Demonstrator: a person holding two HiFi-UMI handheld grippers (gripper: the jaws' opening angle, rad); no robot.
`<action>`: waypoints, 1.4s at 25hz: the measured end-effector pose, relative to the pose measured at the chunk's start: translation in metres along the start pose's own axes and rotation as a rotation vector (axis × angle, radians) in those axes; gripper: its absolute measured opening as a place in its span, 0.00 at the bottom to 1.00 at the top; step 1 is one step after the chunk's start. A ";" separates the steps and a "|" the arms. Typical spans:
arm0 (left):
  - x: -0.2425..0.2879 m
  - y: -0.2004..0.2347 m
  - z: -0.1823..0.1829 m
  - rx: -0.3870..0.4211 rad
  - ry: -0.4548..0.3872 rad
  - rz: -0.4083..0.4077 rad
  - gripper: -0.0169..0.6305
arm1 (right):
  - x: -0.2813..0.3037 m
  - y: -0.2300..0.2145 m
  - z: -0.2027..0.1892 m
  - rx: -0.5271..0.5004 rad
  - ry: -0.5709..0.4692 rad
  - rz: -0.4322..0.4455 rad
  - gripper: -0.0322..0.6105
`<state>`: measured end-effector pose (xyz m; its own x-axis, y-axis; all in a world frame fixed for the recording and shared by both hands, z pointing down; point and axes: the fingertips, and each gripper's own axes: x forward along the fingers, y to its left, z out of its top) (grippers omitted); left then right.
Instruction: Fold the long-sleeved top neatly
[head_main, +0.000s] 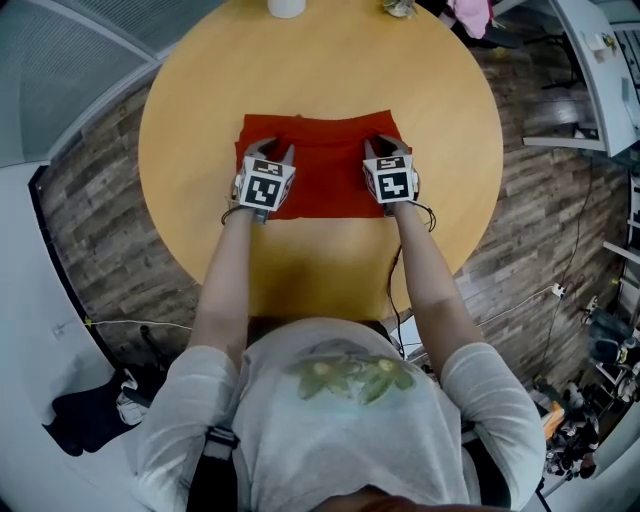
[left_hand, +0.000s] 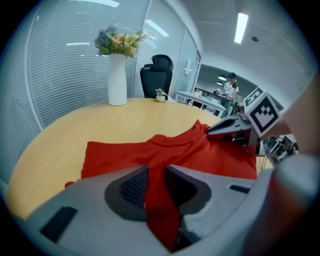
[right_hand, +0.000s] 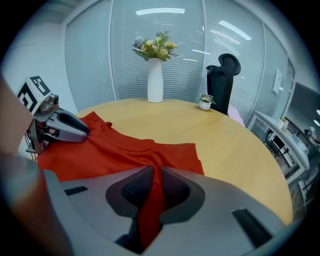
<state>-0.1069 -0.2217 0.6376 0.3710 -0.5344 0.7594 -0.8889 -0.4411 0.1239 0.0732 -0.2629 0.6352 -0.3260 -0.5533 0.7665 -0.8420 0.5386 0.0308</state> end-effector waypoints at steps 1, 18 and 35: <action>-0.003 -0.007 -0.006 0.000 0.008 -0.023 0.16 | -0.009 0.003 -0.009 0.017 0.008 0.000 0.15; -0.088 -0.077 -0.036 -0.002 0.015 -0.167 0.18 | -0.115 0.046 -0.059 0.278 0.009 0.183 0.28; -0.107 -0.306 -0.074 0.184 -0.030 -0.293 0.36 | -0.142 -0.024 -0.103 0.332 0.018 0.243 0.32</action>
<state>0.1051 0.0236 0.5660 0.6135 -0.3859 0.6889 -0.6812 -0.6999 0.2146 0.1837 -0.1320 0.5915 -0.5274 -0.4228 0.7370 -0.8353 0.4166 -0.3587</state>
